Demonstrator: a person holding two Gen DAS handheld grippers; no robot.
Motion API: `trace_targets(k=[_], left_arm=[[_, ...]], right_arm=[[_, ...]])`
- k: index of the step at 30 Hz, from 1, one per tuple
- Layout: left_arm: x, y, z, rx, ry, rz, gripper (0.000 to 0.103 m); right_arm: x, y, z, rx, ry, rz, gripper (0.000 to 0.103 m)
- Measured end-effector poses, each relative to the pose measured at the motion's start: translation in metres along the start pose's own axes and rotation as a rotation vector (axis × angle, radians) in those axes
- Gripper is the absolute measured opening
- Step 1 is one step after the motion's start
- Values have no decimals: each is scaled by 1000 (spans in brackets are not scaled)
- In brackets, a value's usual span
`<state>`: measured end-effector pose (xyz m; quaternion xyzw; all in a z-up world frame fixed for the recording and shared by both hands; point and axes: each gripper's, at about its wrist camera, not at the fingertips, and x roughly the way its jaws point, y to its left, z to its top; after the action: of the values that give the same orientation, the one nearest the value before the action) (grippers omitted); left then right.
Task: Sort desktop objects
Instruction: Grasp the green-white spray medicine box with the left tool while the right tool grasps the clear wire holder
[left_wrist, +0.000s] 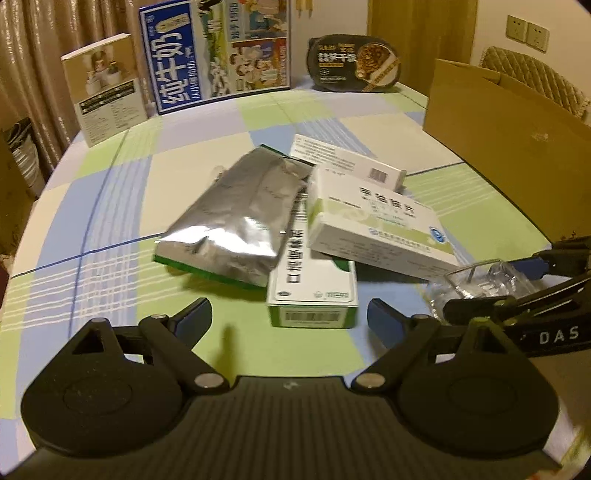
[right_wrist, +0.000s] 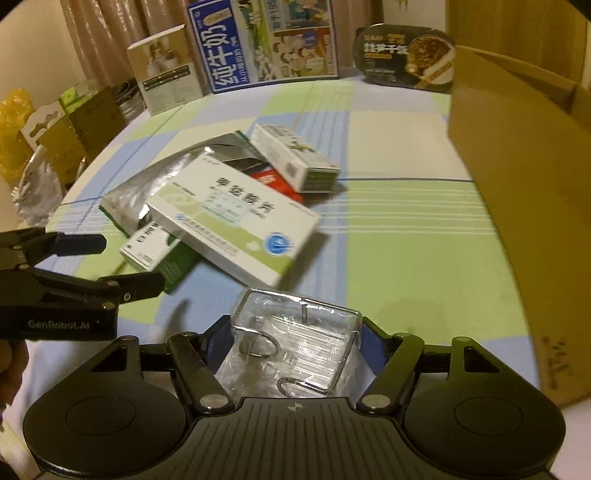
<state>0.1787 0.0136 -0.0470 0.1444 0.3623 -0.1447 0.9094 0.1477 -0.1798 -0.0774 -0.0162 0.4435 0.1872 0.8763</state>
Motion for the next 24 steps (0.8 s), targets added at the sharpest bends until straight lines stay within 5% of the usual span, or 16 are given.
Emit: trace_targets(k=[5,10,20,22,24], left_arm=[[11,-13,4,34,2,-10,87],[27,-18,4,45,34,8,51],[-30,-26,-34,-8,72,21,50],[-47,-30,-47,12,60,36,50],[-60,-33,-59,20,58,49,51]], right_arm=[[-5,-9,-2,11,2,-6,68],[-14,-7,-6,-31,-3,18,68],[-34,12,-41,-238,30,130,70],[-36,14,-49,-254,27,106,88],[-42,14,-55,-243,4,77,93]])
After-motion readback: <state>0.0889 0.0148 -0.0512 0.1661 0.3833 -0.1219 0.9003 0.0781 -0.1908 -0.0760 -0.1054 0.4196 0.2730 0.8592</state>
